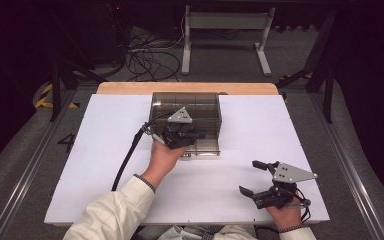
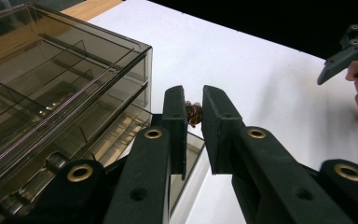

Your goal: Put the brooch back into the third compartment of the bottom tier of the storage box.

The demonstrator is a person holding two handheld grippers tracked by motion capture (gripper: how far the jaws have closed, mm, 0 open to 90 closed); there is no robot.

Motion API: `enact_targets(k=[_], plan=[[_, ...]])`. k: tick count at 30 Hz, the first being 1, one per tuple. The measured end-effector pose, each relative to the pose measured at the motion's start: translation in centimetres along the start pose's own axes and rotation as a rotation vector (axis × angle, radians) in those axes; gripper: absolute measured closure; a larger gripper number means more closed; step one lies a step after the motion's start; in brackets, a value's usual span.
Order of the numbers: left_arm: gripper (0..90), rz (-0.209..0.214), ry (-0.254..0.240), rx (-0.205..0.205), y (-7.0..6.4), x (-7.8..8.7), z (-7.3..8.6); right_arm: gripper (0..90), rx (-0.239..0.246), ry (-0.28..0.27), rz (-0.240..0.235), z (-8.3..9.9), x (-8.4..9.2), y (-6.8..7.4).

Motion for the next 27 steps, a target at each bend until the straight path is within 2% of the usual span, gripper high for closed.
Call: enact_targets(k=[5,13,27], plan=[[80.3,-0.008,0.018,0.003,0.1,-1.1,0.4,5.0,0.001,0.001,-0.002,0.0,-0.1,0.0],[80.2,-0.008,0.028,0.034,0.7,-2.5,1.1,5.0,-0.001,-0.002,-0.003,0.0,-0.1,0.0],[80.0,-0.006,0.034,0.034,0.6,-2.9,1.5,5.0,0.000,0.001,-0.001,0.0,0.0,0.0]])
Point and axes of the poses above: each handheld gripper's, and its own axes: x roughly backward along the jaws, z roughly out of its underside, y roughly to its left, the point moved 8 cm from there along -x, roughly forward along the jaws, and after that the axes turned 12 degrees about -z, right-handed, at the moved point
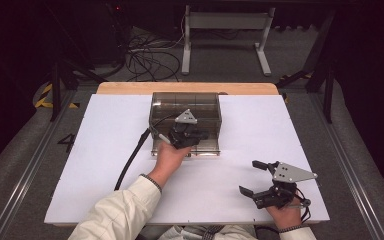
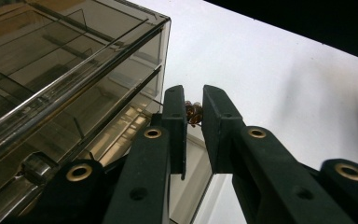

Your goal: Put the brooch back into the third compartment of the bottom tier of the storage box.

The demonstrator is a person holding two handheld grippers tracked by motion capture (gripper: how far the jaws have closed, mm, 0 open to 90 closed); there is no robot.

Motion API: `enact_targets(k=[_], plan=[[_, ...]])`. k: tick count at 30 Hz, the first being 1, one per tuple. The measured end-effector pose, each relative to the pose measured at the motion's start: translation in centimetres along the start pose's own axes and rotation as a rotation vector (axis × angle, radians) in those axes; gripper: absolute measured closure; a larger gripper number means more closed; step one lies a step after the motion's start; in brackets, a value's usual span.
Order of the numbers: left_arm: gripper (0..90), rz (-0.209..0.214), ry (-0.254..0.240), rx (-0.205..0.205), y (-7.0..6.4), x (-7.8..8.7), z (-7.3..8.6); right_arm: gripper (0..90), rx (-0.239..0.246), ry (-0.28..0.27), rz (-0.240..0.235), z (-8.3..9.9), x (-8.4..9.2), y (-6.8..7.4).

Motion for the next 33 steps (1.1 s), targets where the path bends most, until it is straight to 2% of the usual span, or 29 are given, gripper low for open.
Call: enact_targets(k=[13,20,33], plan=[[79.9,0.012,0.042,0.007,0.1,-0.8,0.9,5.0,0.002,0.001,0.000,0.0,0.0,0.0],[79.7,0.031,0.095,0.018,0.4,-1.4,1.8,5.0,0.004,0.002,0.000,0.0,0.0,0.0],[79.6,0.031,0.170,0.051,0.9,-2.1,2.9,5.0,0.001,0.003,-0.002,0.0,-0.1,0.0]])
Point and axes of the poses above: each handheld gripper's, and its own axes: x roughly backward along the jaws, z roughly out of its underside, y roughly to its left, the point moved 8 cm from there along -x, roughly forward along the jaws, and after that the axes turned 12 degrees about -z, right-handed, at the moved point
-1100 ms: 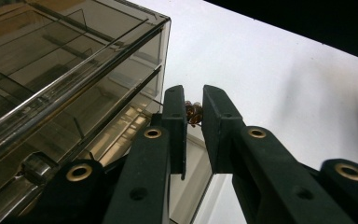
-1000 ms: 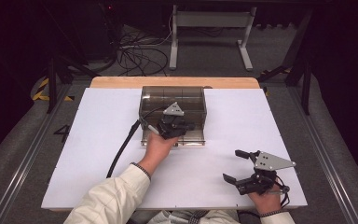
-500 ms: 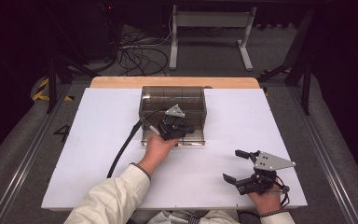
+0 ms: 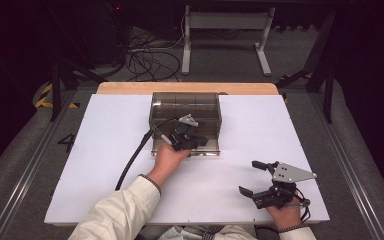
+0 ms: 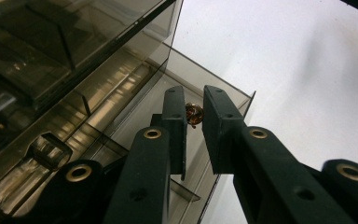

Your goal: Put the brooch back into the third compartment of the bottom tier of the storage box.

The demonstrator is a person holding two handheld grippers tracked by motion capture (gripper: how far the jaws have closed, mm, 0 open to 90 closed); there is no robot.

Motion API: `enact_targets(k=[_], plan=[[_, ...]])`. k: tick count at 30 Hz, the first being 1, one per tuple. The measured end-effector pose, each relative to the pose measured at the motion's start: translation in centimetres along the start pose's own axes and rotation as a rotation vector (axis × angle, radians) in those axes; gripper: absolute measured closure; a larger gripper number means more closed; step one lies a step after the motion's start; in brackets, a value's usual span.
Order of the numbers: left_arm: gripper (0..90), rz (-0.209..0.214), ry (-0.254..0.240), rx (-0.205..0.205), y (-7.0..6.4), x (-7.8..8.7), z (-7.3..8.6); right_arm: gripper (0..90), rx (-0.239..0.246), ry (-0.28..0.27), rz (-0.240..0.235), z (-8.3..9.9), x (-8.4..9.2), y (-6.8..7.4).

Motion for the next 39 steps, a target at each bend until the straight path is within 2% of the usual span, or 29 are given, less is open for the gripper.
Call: enact_targets(k=[4,11,13,16,18,26,29,39], plan=[[79.5,0.007,0.030,0.014,0.1,-0.3,0.4,4.9,0.000,-0.001,-0.002,0.0,-0.1,0.0],[78.1,0.003,0.038,0.020,0.2,-0.4,0.5,5.0,0.000,-0.001,-0.003,0.0,-0.1,0.0],[70.8,-0.013,0.034,0.028,0.4,-0.4,0.4,4.9,0.000,0.000,-0.004,0.0,-0.1,0.0],[58.3,-0.007,0.016,0.049,0.3,-0.1,0.1,5.0,0.000,-0.002,-0.004,0.0,0.0,0.1],[54.1,0.001,0.006,0.047,0.1,0.2,0.0,5.0,0.001,-0.005,-0.004,0.0,0.0,0.0],[41.1,-0.024,-0.018,-0.012,-0.6,1.4,-0.5,4.9,0.001,-0.004,-0.002,0.0,0.1,0.0],[40.4,-0.020,-0.024,-0.027,-0.9,1.8,-0.7,5.0,-0.001,-0.005,-0.002,0.0,0.0,0.0],[39.9,-0.008,-0.039,-0.026,-1.2,2.4,-0.9,4.9,0.001,-0.004,-0.001,0.0,0.1,0.1]])
Point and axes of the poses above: each handheld gripper's, and its own axes: x roughly backward along the jaws, z roughly out of its underside, y roughly to its left, the point moved 8 cm from there along -x, roughly forward along the jaws, and after that the axes turned 12 degrees about -z, right-handed, at the moved point
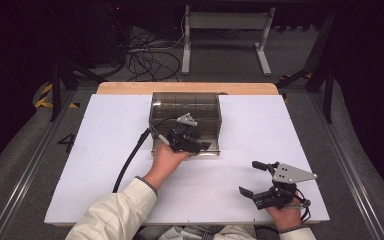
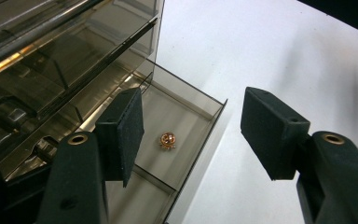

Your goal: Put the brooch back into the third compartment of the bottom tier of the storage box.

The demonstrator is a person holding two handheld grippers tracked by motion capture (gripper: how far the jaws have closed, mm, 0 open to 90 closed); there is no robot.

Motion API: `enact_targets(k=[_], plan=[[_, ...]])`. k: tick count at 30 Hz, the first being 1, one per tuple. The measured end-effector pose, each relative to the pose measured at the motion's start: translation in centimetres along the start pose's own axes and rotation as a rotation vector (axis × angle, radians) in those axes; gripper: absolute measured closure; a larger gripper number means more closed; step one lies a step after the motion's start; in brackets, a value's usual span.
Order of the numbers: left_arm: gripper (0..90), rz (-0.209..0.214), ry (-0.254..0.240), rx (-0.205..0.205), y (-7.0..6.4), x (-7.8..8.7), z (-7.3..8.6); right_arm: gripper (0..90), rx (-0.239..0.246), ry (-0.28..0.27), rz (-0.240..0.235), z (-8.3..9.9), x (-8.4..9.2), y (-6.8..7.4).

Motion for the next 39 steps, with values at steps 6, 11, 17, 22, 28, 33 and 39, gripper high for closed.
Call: enact_targets(k=[6,11,17,22,28,33,39], plan=[[32.2,-0.005,-0.014,-0.002,-0.3,0.9,-0.3,5.0,0.001,0.002,0.000,0.0,0.0,0.0],[14.0,-0.047,-0.072,-0.032,-0.9,2.9,-1.0,5.0,-0.008,-0.004,0.003,0.1,0.1,0.0],[8.2,-0.040,-0.102,-0.025,-0.7,4.7,-0.9,5.0,-0.007,0.002,0.006,0.1,0.1,0.0],[7.4,-0.038,-0.108,-0.040,-0.9,5.8,-0.7,4.9,-0.010,0.004,0.002,0.1,-0.1,0.1],[7.4,-0.039,-0.127,-0.067,-1.5,6.8,-0.8,4.9,-0.010,0.004,0.002,0.2,-0.1,0.0],[7.1,-0.029,-0.141,-0.074,-1.8,7.6,-0.7,5.0,-0.013,0.007,0.002,0.2,-0.2,0.0],[7.0,-0.032,-0.175,-0.079,-1.9,9.0,-0.2,5.0,-0.012,0.005,0.005,0.2,-0.1,0.0]])
Point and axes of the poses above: each handheld gripper's, and its own axes: x roughly backward along the jaws, z roughly out of its underside, y roughly to its left, the point moved 8 cm from there along -x, roughly forward along the jaws, and after that the axes turned 12 degrees about -z, right-handed, at the moved point
